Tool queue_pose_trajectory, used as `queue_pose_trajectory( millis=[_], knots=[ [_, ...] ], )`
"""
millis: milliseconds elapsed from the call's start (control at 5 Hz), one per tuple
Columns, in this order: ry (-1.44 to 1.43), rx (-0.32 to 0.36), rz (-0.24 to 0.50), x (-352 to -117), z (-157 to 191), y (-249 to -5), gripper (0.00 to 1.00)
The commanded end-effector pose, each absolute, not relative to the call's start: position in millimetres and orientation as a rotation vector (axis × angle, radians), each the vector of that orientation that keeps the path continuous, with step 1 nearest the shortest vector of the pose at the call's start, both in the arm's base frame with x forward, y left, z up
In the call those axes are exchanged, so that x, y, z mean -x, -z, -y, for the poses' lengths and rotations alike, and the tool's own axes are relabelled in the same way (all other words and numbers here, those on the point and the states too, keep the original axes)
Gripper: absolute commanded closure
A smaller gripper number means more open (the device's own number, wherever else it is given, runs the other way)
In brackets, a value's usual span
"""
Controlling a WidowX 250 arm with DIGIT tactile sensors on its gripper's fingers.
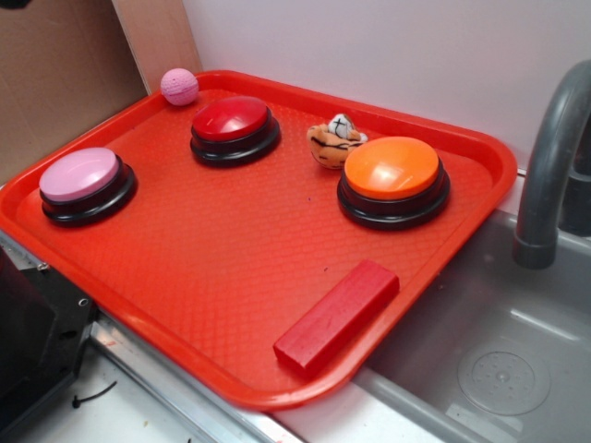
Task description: Push the pink button.
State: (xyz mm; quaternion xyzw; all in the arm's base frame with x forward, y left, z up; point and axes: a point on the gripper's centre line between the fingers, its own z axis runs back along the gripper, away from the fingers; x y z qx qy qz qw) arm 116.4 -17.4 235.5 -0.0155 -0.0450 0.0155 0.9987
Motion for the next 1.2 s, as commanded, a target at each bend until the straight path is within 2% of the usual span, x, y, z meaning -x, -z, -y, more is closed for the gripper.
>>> queue_pose_trajectory(
  millis=[0,200,400,600,800,1000],
  knots=[
    [-0.031,0.031,0.090,-116,17,-235,0.00],
    [-0.217,-0.029,-0.003,-135,-30,-204,0.00],
    [-0.300,-0.036,0.034,-140,-57,-184,0.00],
    [-0.480,0.004,0.032,-140,-85,-143,0.00],
    [-0.443,-0.033,-0.005,-141,-102,-108,0.00],
    [-0.470,-0.067,-0.013,-146,-111,-85,0.00]
  ],
)
